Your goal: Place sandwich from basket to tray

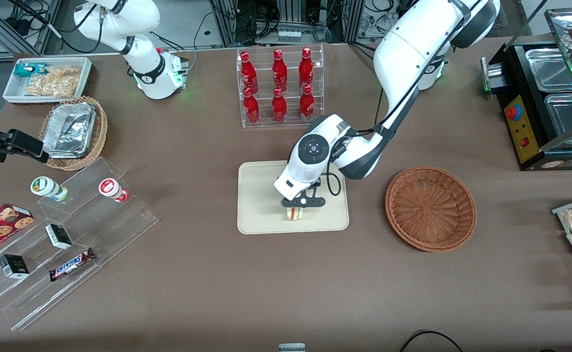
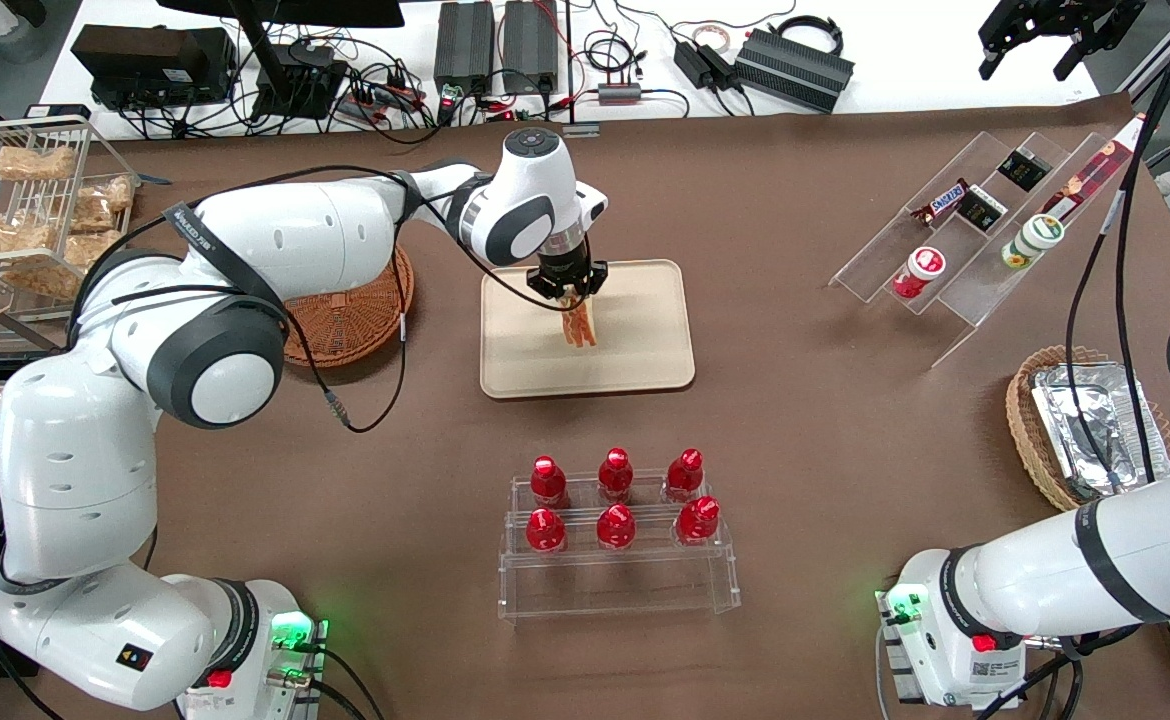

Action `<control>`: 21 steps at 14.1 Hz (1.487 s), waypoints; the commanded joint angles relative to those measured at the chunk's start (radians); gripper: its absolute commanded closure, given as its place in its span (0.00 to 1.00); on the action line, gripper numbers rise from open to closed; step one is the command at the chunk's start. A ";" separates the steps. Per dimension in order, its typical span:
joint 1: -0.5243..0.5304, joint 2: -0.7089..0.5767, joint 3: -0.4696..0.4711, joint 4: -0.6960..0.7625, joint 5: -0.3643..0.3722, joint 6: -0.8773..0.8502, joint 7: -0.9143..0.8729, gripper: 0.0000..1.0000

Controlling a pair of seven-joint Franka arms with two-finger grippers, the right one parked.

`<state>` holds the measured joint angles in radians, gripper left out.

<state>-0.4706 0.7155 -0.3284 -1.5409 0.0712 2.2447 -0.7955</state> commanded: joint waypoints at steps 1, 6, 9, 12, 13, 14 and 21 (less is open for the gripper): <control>-0.025 0.010 0.018 0.031 0.015 -0.013 -0.025 0.17; -0.023 -0.034 0.066 0.033 0.009 -0.016 -0.028 0.00; -0.028 -0.123 0.122 0.025 0.010 -0.049 -0.019 0.00; -0.017 -0.214 0.169 0.019 -0.002 -0.126 -0.013 0.00; -0.001 -0.247 0.179 0.019 -0.001 -0.176 -0.010 0.00; 0.035 -0.286 0.178 0.021 0.001 -0.238 0.013 0.00; 0.280 -0.513 0.178 0.021 -0.047 -0.571 0.395 0.00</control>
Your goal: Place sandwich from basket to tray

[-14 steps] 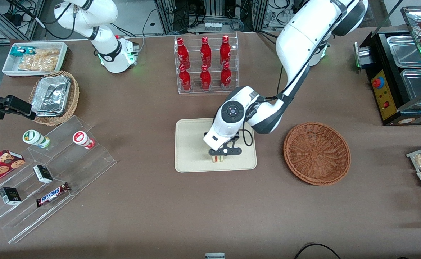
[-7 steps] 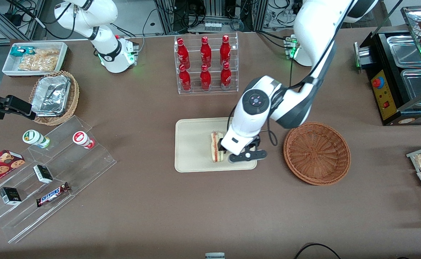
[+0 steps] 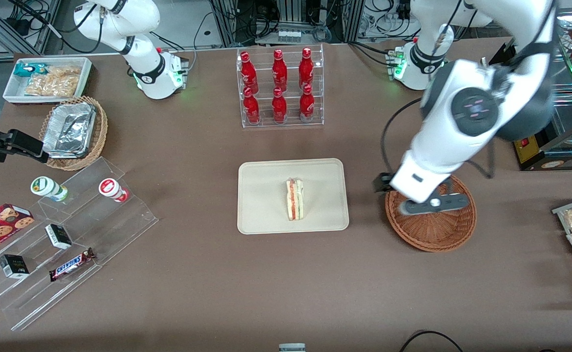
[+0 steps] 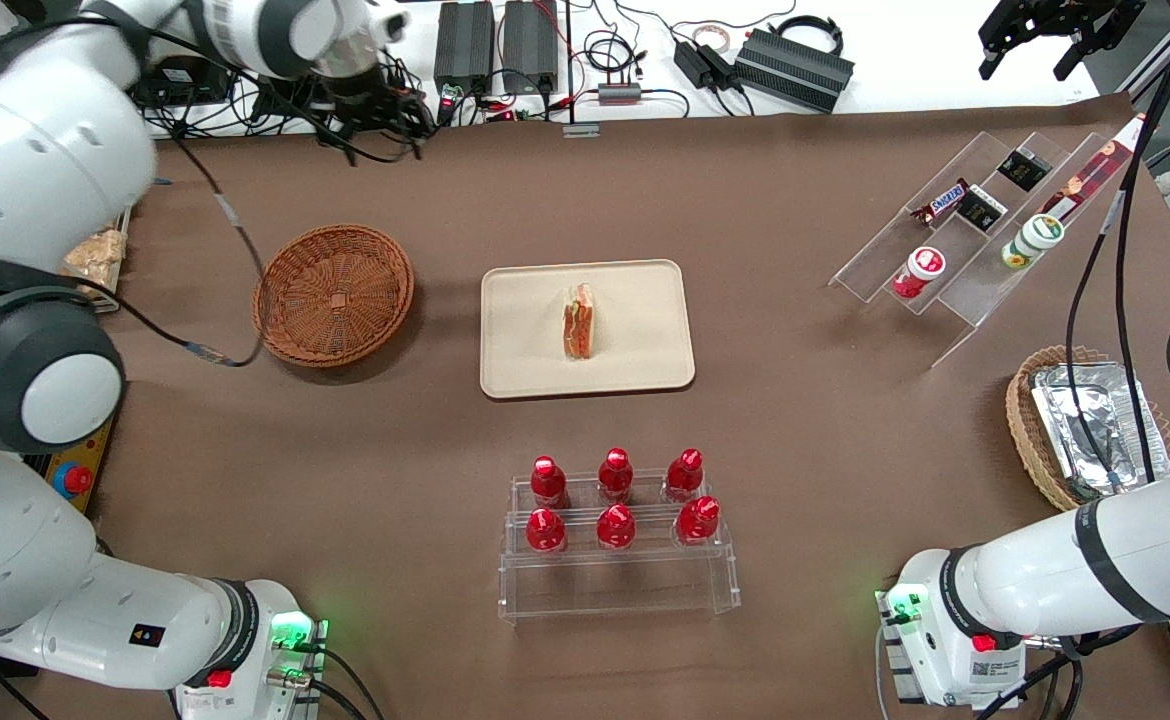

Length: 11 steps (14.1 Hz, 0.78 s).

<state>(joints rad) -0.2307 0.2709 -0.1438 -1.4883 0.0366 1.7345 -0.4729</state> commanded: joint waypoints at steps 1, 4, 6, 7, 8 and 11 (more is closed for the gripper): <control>0.074 -0.096 -0.010 -0.030 -0.009 -0.111 0.124 0.00; 0.187 -0.179 -0.043 -0.018 0.000 -0.242 0.227 0.00; 0.299 -0.231 -0.146 -0.013 0.003 -0.306 0.244 0.00; 0.335 -0.252 -0.169 -0.013 0.003 -0.328 0.246 0.00; 0.335 -0.257 -0.169 -0.013 0.005 -0.329 0.244 0.00; 0.335 -0.257 -0.165 -0.027 0.003 -0.329 0.247 0.00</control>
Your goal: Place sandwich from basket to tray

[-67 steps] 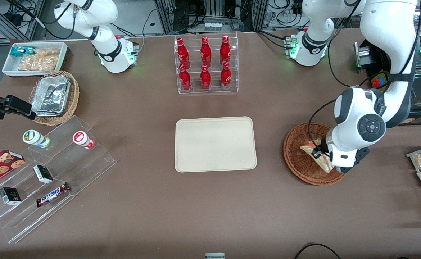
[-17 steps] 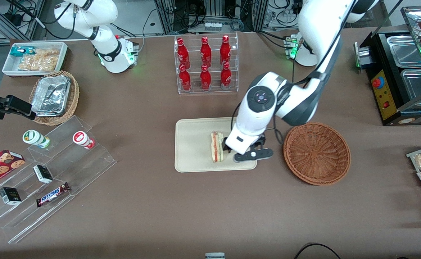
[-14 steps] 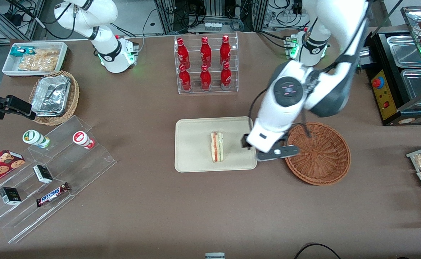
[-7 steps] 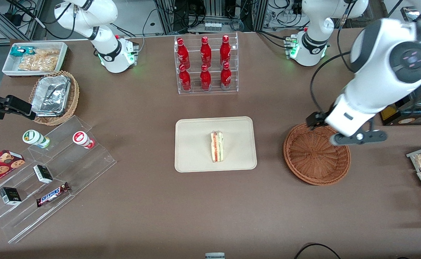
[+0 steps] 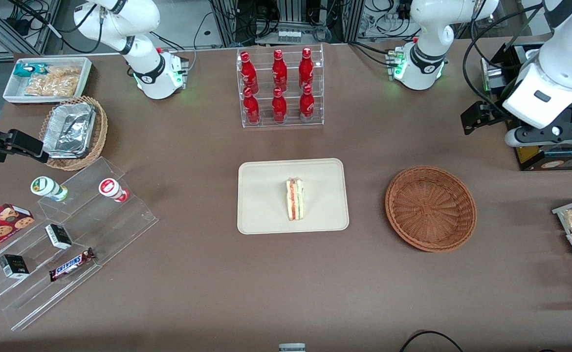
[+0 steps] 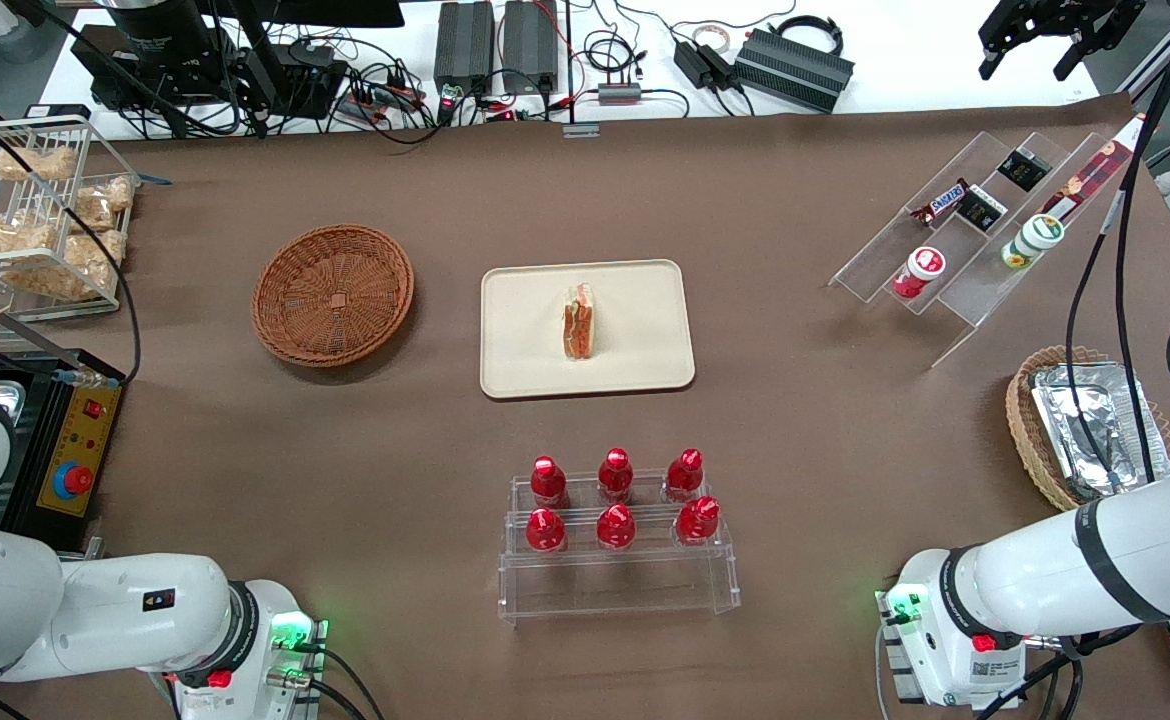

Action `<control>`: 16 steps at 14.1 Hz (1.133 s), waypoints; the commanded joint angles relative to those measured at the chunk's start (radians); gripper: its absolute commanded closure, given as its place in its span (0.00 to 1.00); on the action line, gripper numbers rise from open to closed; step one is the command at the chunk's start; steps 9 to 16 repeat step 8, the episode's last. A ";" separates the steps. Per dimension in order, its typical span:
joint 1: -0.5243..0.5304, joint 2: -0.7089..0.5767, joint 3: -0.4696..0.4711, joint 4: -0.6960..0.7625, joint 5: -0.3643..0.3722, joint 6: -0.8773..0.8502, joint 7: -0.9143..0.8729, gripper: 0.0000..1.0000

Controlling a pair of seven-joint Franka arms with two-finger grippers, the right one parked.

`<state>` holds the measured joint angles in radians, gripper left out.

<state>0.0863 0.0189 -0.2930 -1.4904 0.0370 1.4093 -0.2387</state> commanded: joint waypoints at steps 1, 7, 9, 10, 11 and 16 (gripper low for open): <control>0.018 -0.004 -0.015 -0.027 -0.005 -0.004 0.015 0.00; 0.017 -0.003 -0.015 -0.024 -0.016 -0.006 0.013 0.00; 0.017 -0.004 -0.015 -0.024 -0.014 -0.007 0.012 0.00; 0.017 -0.004 -0.015 -0.024 -0.014 -0.007 0.012 0.00; 0.017 -0.004 -0.015 -0.024 -0.014 -0.007 0.012 0.00; 0.017 -0.004 -0.015 -0.024 -0.014 -0.007 0.012 0.00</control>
